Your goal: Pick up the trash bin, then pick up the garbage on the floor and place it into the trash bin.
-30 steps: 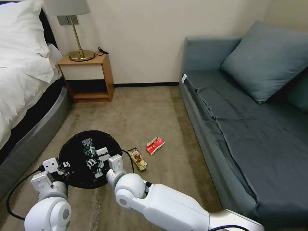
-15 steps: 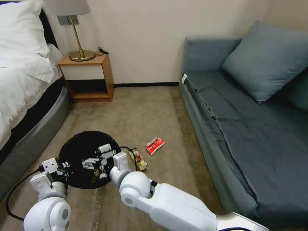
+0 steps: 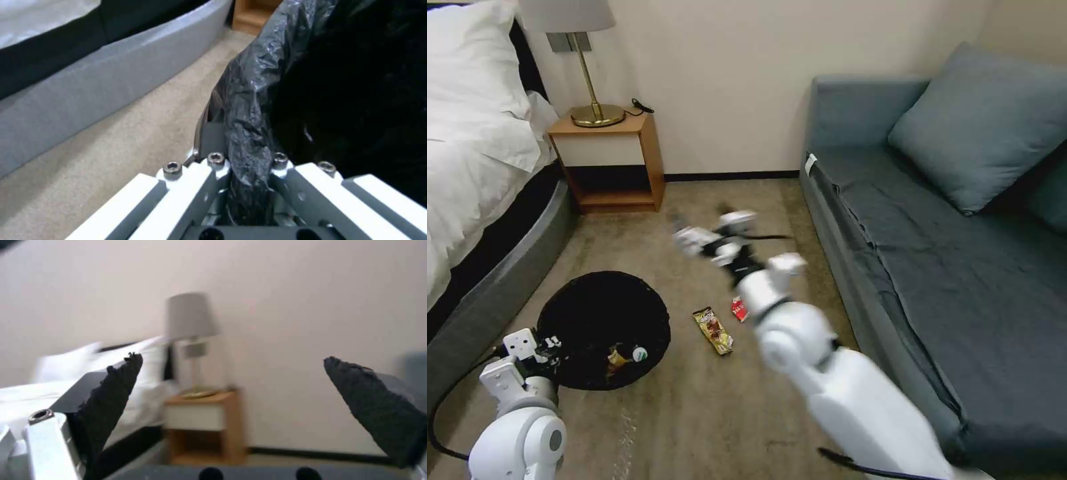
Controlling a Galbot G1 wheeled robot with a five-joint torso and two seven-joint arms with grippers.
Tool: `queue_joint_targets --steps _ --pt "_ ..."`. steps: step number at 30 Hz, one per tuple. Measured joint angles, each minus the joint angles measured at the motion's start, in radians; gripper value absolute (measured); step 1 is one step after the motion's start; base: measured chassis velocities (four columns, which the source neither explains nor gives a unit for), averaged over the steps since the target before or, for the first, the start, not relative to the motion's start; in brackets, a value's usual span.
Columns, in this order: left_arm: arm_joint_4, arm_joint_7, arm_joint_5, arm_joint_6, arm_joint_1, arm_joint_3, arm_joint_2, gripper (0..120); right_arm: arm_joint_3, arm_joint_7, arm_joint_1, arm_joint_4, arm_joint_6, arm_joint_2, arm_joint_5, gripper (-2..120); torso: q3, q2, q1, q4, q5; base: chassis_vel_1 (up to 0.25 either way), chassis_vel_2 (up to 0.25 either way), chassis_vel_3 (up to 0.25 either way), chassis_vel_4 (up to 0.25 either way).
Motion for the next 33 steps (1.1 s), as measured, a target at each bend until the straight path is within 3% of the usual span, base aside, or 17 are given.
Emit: queue_joint_targets --steps 6,12,21,33 --pt "0.006 0.002 0.009 -0.024 -0.005 -0.021 -0.003 3 0.161 0.062 -0.272 0.125 0.030 -0.015 -0.245 100 0.000 0.000 0.000 0.0000 -0.0001 0.000 0.000 0.000 0.000" --pt "0.005 0.006 0.023 -0.036 -0.004 -0.047 -0.007 3 0.172 0.111 -0.457 0.145 0.075 0.035 -0.431 100 0.000 0.000 0.000 0.0003 -0.0004 0.000 0.000 0.000 0.000" --pt "0.002 0.006 0.027 -0.036 -0.008 -0.076 -0.013 3 0.142 0.117 -0.544 0.117 0.134 0.065 -0.531 100 0.000 0.000 0.000 0.0003 -0.0006 0.000 0.000 0.000 0.000" --pt "0.000 0.006 0.030 -0.030 -0.013 -0.086 -0.016 3 0.130 0.113 -0.556 0.088 0.172 0.072 -0.547 100 0.000 0.000 0.000 0.0004 -0.0006 -0.015 0.019 0.016 -0.014"
